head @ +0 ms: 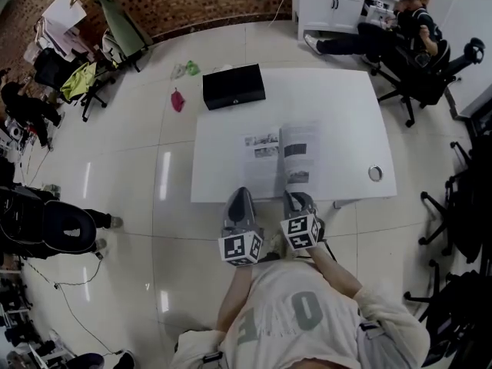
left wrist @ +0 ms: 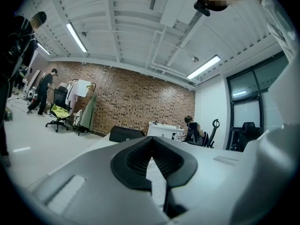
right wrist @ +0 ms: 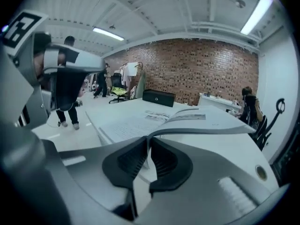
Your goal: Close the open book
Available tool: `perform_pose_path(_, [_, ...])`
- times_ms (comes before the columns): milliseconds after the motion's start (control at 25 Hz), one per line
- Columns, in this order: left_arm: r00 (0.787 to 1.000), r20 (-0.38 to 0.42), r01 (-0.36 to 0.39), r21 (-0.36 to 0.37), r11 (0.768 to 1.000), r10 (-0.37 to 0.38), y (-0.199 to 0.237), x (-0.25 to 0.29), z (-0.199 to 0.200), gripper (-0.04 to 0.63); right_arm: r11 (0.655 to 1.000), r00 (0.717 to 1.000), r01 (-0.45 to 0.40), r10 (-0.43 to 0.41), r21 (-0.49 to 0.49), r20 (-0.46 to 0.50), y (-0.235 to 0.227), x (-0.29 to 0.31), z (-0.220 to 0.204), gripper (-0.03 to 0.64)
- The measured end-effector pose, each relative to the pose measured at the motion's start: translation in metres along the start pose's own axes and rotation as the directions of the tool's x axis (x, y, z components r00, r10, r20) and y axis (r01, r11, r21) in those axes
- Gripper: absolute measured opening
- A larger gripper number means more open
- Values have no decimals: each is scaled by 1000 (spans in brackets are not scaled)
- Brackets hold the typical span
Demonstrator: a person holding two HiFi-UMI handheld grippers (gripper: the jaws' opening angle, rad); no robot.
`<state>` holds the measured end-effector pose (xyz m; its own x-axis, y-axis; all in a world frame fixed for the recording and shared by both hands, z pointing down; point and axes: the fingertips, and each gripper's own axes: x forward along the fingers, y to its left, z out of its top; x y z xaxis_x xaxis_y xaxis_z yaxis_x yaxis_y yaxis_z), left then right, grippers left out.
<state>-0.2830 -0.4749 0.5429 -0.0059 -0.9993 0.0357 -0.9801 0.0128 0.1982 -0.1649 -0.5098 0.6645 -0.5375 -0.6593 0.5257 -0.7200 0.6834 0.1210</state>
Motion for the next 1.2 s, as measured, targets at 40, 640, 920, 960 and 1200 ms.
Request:
perform_pose_path(40, [1000, 1, -6, -2, 1000, 6, 3, -1, 0, 14, 1000, 1000, 1, -1, -29, -5, 3, 2, 0, 31])
perform_pose_path(640, [996, 7, -85, -25, 996, 85, 32, -16, 3, 13, 942, 983, -144, 100, -303, -155, 61, 35, -33, 63])
perform_pose_path(920, [995, 9, -101, -54, 993, 101, 41, -13, 11, 13, 957, 953, -288, 285, -17, -107, 73, 23, -13, 154])
perform_pose_path(960, [995, 11, -93, -57, 994, 94, 40, -12, 9, 12, 950, 949, -310, 311, 30, -51, 75, 18, -1, 173])
perform_pose_path(1200, [1000, 22, -14, -28, 1000, 15, 21, -2, 11, 12, 904, 938, -288, 199, 316, 285, 27, -22, 78, 144])
